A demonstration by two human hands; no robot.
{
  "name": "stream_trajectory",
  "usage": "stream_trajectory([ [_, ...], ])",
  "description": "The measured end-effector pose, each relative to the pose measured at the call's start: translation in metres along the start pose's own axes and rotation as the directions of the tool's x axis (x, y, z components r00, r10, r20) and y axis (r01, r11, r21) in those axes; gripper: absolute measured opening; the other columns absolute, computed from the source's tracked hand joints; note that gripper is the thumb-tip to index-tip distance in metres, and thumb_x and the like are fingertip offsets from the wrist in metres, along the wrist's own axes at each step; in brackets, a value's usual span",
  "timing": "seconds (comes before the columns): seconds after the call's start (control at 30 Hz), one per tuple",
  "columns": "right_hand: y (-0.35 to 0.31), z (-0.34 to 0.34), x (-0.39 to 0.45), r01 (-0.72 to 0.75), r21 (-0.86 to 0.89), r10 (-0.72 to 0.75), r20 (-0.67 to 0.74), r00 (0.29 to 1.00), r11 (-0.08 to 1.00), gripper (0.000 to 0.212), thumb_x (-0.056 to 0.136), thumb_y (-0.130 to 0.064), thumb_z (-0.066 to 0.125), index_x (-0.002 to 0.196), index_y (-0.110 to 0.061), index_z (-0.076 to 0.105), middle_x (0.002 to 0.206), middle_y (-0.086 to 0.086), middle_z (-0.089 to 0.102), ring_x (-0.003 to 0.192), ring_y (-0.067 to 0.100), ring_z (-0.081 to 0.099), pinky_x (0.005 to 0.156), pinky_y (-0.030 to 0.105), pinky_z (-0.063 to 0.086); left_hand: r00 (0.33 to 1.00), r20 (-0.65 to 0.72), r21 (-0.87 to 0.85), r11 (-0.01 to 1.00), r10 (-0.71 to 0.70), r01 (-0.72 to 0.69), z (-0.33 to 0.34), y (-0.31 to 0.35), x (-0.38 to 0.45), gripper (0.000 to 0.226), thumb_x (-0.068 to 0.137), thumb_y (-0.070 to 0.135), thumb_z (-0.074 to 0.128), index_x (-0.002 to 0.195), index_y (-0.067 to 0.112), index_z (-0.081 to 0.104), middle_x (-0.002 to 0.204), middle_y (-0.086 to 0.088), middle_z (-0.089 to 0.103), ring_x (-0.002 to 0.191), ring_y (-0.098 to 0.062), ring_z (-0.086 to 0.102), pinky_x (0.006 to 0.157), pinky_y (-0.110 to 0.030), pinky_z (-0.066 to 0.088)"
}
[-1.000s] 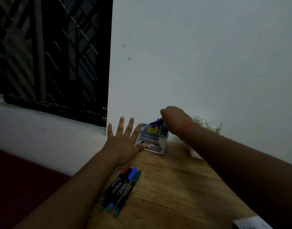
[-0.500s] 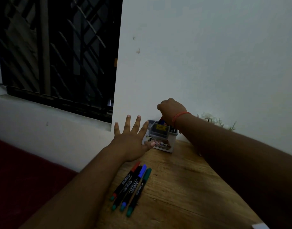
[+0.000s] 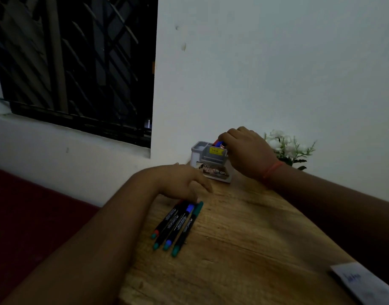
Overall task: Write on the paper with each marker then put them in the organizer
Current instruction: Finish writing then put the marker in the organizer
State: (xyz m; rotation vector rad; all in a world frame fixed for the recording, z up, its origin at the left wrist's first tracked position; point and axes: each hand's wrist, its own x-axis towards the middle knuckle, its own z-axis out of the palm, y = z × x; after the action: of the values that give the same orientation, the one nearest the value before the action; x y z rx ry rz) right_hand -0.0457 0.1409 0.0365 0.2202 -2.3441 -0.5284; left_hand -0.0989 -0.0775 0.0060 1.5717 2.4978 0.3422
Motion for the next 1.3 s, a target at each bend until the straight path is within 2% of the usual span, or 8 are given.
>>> stream_trajectory([
  [0.1, 0.002, -0.007, -0.015, -0.002, 0.023, 0.003, -0.01, 1.0, 1.0, 0.033, 0.082, -0.005, 0.059, 0.113, -0.016, 0.064, 0.099, 0.007, 0.069, 0.084, 0.03, 0.059, 0.069, 0.04, 0.048, 0.996, 0.056, -0.072, 0.995, 0.072, -0.068, -0.003, 0.004, -0.002, 0.037, 0.082, 0.008, 0.066, 0.111, 0.031, 0.072, 0.132, 0.016, 0.055, 0.128, -0.006, 0.046, 0.106, -0.033, 0.041],
  [0.23, 0.008, -0.019, -0.031, -0.02, 0.063, 0.02, -0.003, 1.0, 0.998, 0.024, 0.088, -0.01, 0.06, 0.111, -0.015, 0.063, 0.099, 0.008, 0.07, 0.083, 0.032, 0.061, 0.07, 0.042, 0.05, 0.992, 0.079, -0.074, 0.993, 0.096, -0.09, -0.001, 0.007, 0.0, 0.036, 0.078, 0.002, 0.065, 0.103, 0.025, 0.075, 0.121, 0.014, 0.058, 0.116, -0.004, 0.052, 0.1, -0.034, 0.047],
  [0.7, 0.021, -0.04, -0.089, -0.068, 0.155, 0.057, 0.076, 0.995, 0.985, 0.029, 0.094, -0.017, 0.059, 0.123, -0.014, 0.061, 0.105, 0.004, 0.072, 0.088, 0.024, 0.069, 0.077, 0.039, 0.057, 0.989, 0.067, 0.05, 0.99, 0.131, -0.135, 0.011, 0.021, 0.015, 0.02, 0.083, 0.025, 0.076, 0.101, 0.032, 0.07, 0.107, 0.016, 0.062, 0.103, -0.002, 0.055, 0.094, -0.035, 0.048],
  [0.87, 0.026, -0.048, -0.123, -0.095, 0.173, 0.065, 0.173, 0.983, 0.98, 0.027, 0.097, -0.021, 0.055, 0.124, -0.017, 0.057, 0.103, 0.0, 0.07, 0.086, 0.018, 0.065, 0.07, 0.028, 0.045, 0.976, -0.115, 0.004, 0.982, 0.187, -0.188, 0.014, 0.029, 0.017, 0.02, 0.084, 0.021, 0.075, 0.098, 0.033, 0.067, 0.095, 0.016, 0.062, 0.091, 0.003, 0.057, 0.082, -0.018, 0.046],
  [0.97, 0.027, -0.059, -0.142, -0.166, 0.231, 0.093, 0.3, 0.95, 0.959, 0.038, 0.098, -0.03, 0.059, 0.134, -0.024, 0.049, 0.116, -0.005, 0.066, 0.094, 0.01, 0.06, 0.074, 0.023, 0.043, 0.932, -0.281, -0.077, 0.963, 0.229, -0.259, 0.016, 0.04, 0.018, 0.017, 0.084, 0.016, 0.074, 0.098, 0.025, 0.07, 0.092, 0.016, 0.063, 0.09, 0.003, 0.058, 0.078, -0.008, 0.043],
  [1.07, 0.031, -0.073, -0.16, -0.248, 0.377, 0.104, 0.363, 0.926, 0.892, 0.051, 0.095, -0.038, 0.062, 0.142, -0.031, 0.043, 0.121, -0.01, 0.063, 0.096, 0.006, 0.062, 0.083, 0.028, 0.055, 0.899, -0.373, -0.116, 0.949, 0.231, -0.292, 0.022, 0.06, 0.024, 0.017, 0.086, 0.018, 0.072, 0.101, 0.023, 0.067, 0.094, 0.015, 0.063, 0.092, 0.001, 0.059, 0.08, -0.014, 0.045],
  [1.17, 0.035, -0.088, -0.177, -0.327, 0.587, 0.115, 0.369, 0.922, 0.741, 0.051, 0.093, -0.046, 0.063, 0.14, -0.037, 0.045, 0.114, -0.015, 0.064, 0.09, 0.006, 0.067, 0.08, 0.032, 0.06, 0.866, -0.419, -0.114, 0.931, 0.271, -0.347, 0.028, 0.092, 0.03, 0.022, 0.089, 0.019, 0.069, 0.093, 0.038, 0.058, 0.092, 0.015, 0.061, 0.092, 0.0, 0.057, 0.077, -0.009, 0.041],
  [1.3, 0.039, -0.115, -0.202, -0.385, 0.797, 0.285, 0.277, 0.918, 0.466, 0.034, 0.094, -0.041, 0.06, 0.12, -0.02, 0.063, 0.094, -0.002, 0.072, 0.078, 0.013, 0.073, 0.069, 0.032, 0.062, 0.834, -0.407, -0.067, 0.898, 0.374, -0.435, 0.035, 0.143, 0.049, 0.018, 0.09, 0.022, 0.067, 0.095, 0.036, 0.057, 0.093, 0.015, 0.057, 0.089, -0.001, 0.055, 0.074, -0.014, 0.042],
])
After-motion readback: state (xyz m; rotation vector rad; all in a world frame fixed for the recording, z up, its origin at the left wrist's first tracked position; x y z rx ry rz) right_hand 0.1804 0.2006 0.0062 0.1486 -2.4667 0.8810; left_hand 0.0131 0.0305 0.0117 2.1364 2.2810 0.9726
